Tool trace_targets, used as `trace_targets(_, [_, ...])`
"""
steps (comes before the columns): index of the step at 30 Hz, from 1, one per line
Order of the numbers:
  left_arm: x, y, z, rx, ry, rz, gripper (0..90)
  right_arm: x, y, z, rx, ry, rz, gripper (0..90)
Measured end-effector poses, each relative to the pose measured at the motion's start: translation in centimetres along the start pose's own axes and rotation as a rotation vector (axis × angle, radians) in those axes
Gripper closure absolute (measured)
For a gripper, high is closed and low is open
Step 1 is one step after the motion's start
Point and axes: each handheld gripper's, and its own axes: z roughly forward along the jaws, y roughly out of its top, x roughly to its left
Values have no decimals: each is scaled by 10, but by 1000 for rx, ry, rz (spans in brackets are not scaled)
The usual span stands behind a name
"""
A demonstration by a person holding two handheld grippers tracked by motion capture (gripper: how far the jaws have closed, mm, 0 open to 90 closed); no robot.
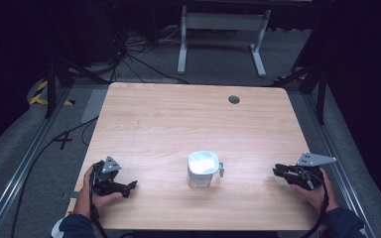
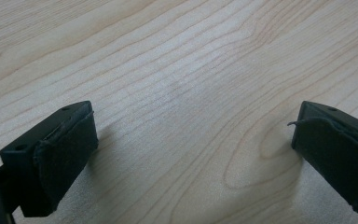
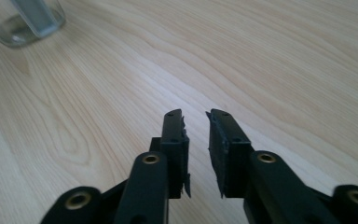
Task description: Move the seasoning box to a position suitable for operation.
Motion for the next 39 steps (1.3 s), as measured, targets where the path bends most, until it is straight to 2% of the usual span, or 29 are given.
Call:
trace_targets(3, [-1,0,0,7,-4,-11,3,3,11,5,-25,35,-12,847])
trace_targets(6, [0,0,0,4,1,-2,3,8,25,12,-43,68,-45,887])
trace_targets(12, [-2,0,1,-1,6,-29,3,22,58,27,-72,126,-103,896])
trace_targets(18, [-2,0,1,-1,7,-28,3,47,98,40,-133,186,-175,898])
trace_targets(19, [-2,0,1,-1,7,-28,3,47,98,40,-133,186,-175,898])
trace_targets(20, [-2,0,0,0,7,-27,3,58,110,44,-151,210,-199,898])
trace_targets(22, [-2,0,1,-1,6,-29,3,68,118,48,-159,232,-217,898])
trace_targets(26, [-2,0,0,0,7,-27,3,85,128,55,-171,270,-252,898])
trace_targets(27, [-2,0,0,0,7,-27,3,85,128,55,-171,270,-252,898])
trace_targets(32, [-3,0,1,-2,12,-36,3,102,134,63,-162,305,-291,899])
trace_targets(37, [-3,1,1,2,22,-30,3,106,134,67,-153,316,-306,899])
trace_targets(39, [-5,1,1,-7,23,-46,4,105,133,67,-154,321,-301,900])
